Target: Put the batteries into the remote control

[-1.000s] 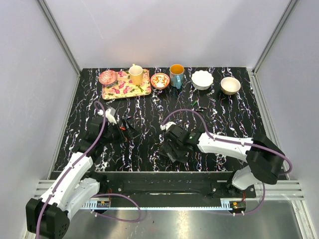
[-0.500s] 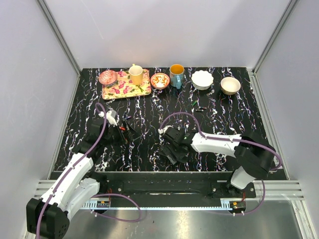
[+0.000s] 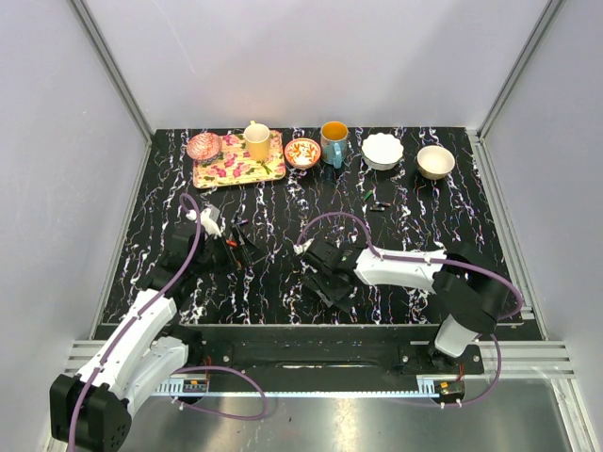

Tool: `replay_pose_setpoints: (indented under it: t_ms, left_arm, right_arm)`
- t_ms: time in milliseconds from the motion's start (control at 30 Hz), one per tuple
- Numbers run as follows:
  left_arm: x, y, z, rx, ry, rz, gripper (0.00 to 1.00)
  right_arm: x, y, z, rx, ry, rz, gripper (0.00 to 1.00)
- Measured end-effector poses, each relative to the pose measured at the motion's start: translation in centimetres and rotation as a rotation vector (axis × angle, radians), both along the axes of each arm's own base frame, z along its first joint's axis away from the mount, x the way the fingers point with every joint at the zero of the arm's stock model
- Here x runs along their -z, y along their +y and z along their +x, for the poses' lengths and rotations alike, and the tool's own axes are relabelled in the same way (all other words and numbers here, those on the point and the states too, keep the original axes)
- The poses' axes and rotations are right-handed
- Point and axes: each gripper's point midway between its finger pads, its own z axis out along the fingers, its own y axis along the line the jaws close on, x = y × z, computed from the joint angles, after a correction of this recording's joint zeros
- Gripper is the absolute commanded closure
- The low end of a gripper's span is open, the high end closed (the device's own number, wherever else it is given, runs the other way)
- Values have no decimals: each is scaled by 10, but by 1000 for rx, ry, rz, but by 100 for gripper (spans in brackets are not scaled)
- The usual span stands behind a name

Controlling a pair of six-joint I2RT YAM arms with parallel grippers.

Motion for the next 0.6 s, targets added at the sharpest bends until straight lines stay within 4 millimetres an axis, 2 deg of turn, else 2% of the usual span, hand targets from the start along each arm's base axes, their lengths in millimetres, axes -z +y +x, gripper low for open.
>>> replay_pose_setpoints:
  t_ms: [133, 167, 200, 267, 467, 600]
  left_arm:
    - [0, 0, 0, 0, 0, 0, 1]
    - [0, 0, 0, 0, 0, 0, 1]
    - [0, 0, 0, 0, 0, 0, 1]
    - [0, 0, 0, -2, 0, 1, 1]
    - [-2, 4, 3, -39, -8, 5, 1]
    - [-6, 10, 7, -85, -30, 12, 1]
  right_arm:
    - [0, 0, -2, 10, 9, 3, 66]
    - [0, 0, -2, 21, 9, 3, 73]
    - [0, 0, -1, 33, 8, 3, 88]
    - [0, 0, 0, 73, 5, 5, 100]
    - [-7, 3, 9, 260, -24, 34, 100]
    - [-29, 27, 35, 419, -83, 117, 100]
